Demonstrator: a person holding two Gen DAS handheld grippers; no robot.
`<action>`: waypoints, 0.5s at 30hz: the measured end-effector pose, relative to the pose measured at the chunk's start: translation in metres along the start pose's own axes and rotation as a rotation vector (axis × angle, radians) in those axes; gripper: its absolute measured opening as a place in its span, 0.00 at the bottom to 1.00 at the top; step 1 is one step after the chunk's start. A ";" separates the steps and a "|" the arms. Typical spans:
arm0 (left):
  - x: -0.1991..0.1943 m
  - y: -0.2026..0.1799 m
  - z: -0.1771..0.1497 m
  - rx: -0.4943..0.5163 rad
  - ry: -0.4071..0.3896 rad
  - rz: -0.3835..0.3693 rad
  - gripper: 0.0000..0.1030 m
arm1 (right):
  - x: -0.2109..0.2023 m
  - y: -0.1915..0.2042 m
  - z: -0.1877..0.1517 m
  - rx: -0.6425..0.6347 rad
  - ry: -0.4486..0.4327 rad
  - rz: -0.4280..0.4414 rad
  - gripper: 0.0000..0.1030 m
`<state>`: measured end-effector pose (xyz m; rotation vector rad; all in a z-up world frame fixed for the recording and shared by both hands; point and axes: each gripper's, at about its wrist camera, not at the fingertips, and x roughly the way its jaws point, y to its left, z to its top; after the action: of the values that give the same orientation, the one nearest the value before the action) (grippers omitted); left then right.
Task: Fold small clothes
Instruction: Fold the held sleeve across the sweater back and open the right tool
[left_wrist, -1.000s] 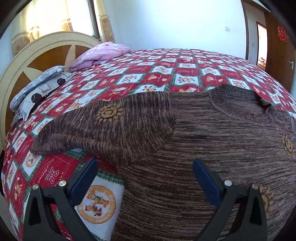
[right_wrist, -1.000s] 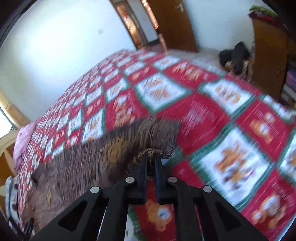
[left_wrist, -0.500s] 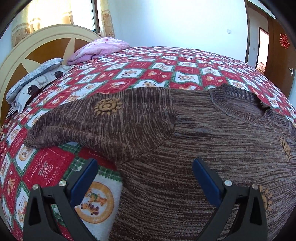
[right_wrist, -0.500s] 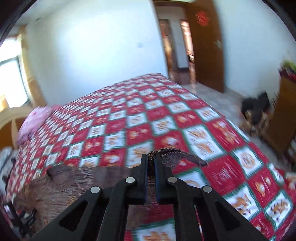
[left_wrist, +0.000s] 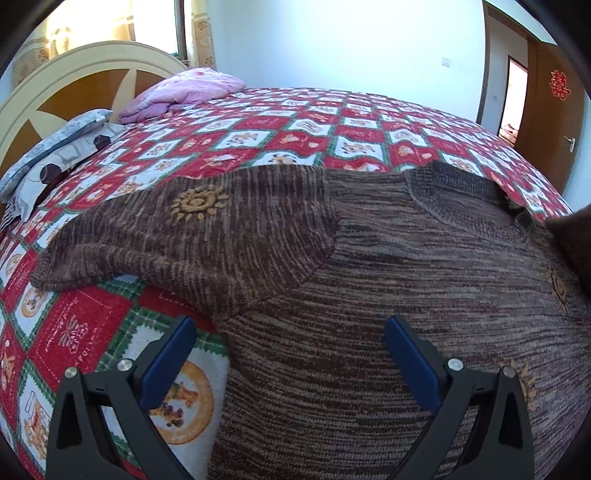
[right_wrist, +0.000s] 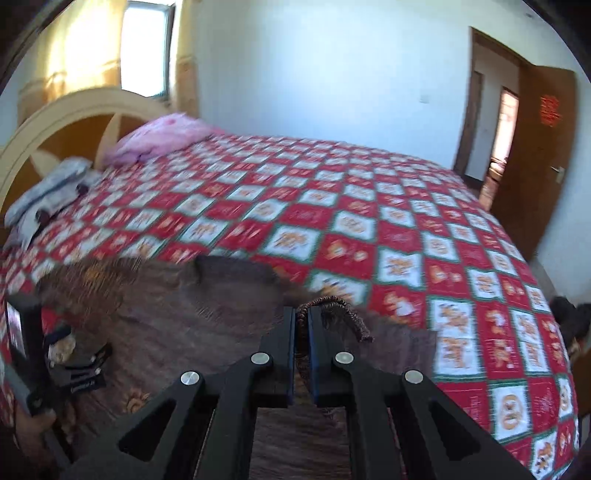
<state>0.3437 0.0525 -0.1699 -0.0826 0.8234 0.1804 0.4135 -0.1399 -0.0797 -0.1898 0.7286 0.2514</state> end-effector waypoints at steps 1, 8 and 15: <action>0.001 -0.001 0.000 0.007 0.007 -0.009 1.00 | 0.009 0.010 -0.007 -0.012 0.028 0.030 0.05; 0.003 0.000 -0.005 0.021 0.043 -0.093 1.00 | 0.003 0.013 -0.069 0.068 0.090 0.222 0.53; -0.014 -0.016 -0.004 0.081 -0.013 -0.041 0.96 | -0.102 -0.041 -0.093 0.097 -0.090 0.078 0.71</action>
<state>0.3341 0.0338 -0.1623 -0.0224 0.8143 0.1085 0.2929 -0.2189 -0.0751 -0.0575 0.6581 0.2968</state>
